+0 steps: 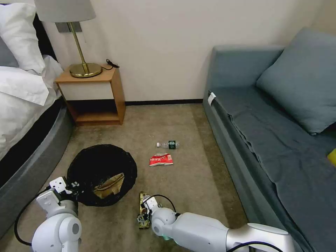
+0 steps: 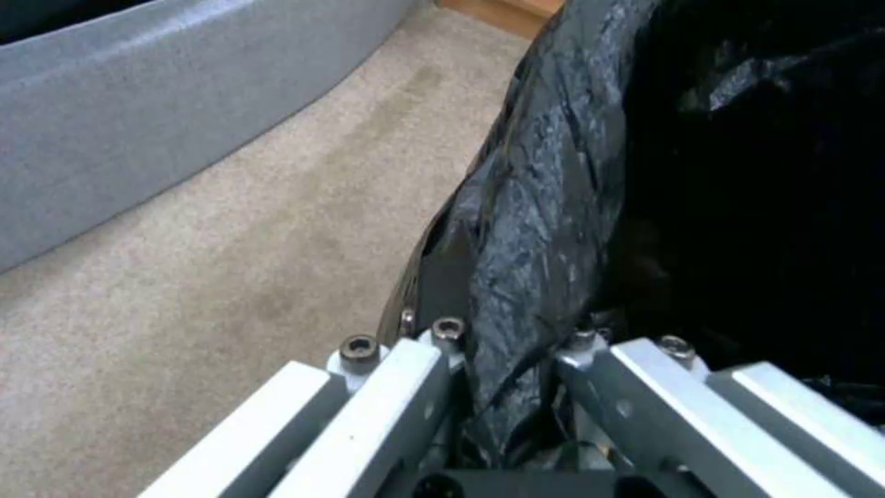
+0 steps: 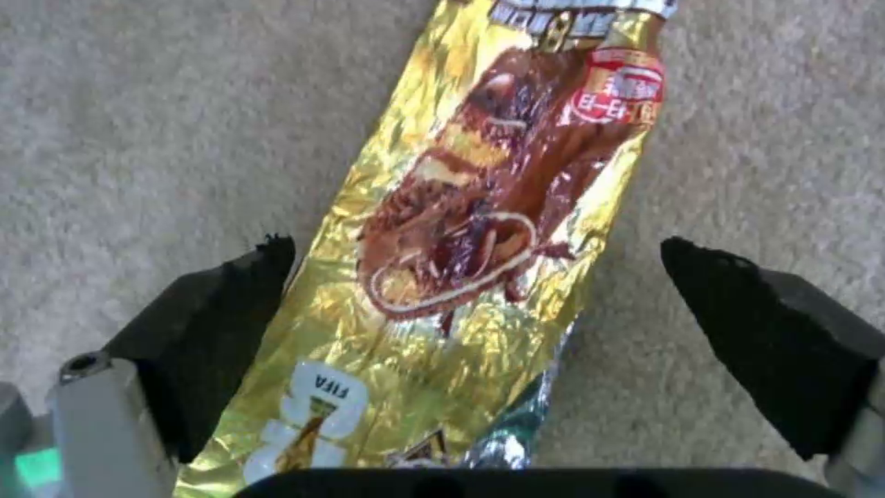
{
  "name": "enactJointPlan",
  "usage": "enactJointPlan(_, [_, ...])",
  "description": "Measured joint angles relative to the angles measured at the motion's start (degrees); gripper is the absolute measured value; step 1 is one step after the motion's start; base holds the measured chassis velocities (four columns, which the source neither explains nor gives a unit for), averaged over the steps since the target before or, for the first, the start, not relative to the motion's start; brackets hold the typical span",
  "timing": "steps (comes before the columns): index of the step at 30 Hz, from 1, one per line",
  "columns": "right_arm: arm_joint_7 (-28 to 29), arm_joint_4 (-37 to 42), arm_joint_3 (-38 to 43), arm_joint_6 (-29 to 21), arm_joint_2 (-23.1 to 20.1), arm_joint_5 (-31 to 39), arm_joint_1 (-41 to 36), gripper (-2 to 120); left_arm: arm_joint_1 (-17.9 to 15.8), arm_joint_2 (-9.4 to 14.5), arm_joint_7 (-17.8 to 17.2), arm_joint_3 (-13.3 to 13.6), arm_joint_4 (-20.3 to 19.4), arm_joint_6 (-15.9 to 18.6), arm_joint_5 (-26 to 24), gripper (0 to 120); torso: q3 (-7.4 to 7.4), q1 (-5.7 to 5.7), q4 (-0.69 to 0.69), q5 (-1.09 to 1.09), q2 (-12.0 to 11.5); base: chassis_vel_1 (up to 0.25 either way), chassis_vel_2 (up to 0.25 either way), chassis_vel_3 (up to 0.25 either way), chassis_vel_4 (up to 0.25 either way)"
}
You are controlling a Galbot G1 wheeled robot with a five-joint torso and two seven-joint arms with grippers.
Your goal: Pick up the trash bin, then pick up the garbage on the floor and place it into the trash bin.
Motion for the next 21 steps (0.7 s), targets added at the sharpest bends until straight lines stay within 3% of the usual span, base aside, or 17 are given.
enactJointPlan(3, [-0.1,0.0,-0.1,0.2,-0.2,-0.4,-0.1,99,-0.2,0.0,0.0,0.1,0.1,0.0,0.0,2,0.0,0.0,0.0,0.0,0.0,0.0,0.0,0.0,0.0])
enactJointPlan(8, [-0.2,0.2,-0.1,0.5,-0.5,-0.8,-0.2,88,-0.2,0.0,0.1,0.2,0.3,0.0,0.1,2,0.0,0.0,0.0,0.0,0.0,0.0,0.0,0.0,0.0])
enactJointPlan(16, [-0.5,0.8,0.0,1.3,-1.3,-1.8,-0.4,52,-0.3,0.0,0.1,0.3,0.4,0.0,0.2,2,0.0,0.0,0.0,0.0,0.0,0.0,0.0,0.0,0.0])
enactJointPlan(18, [-0.6,0.9,0.1,1.3,-1.4,-1.9,-0.4,51,-0.3,0.0,0.2,0.3,0.4,0.0,0.2,2,0.0,0.0,0.0,0.0,0.0,0.0,0.0,0.0,0.0])
enactJointPlan(19, [-0.8,1.0,0.1,1.5,-1.6,-2.0,-0.4,42,-0.3,0.0,0.2,0.4,0.4,0.0,0.3,2,0.0,0.0,0.0,0.0,0.0,0.0,0.0,0.0,0.0])
enactJointPlan(21, [-0.9,1.1,0.1,1.5,-1.7,-2.0,-0.5,39,-0.3,-0.1,0.2,0.4,0.4,0.0,0.3,2,0.0,0.0,0.0,0.0,0.0,0.0,0.0,0.0,0.0])
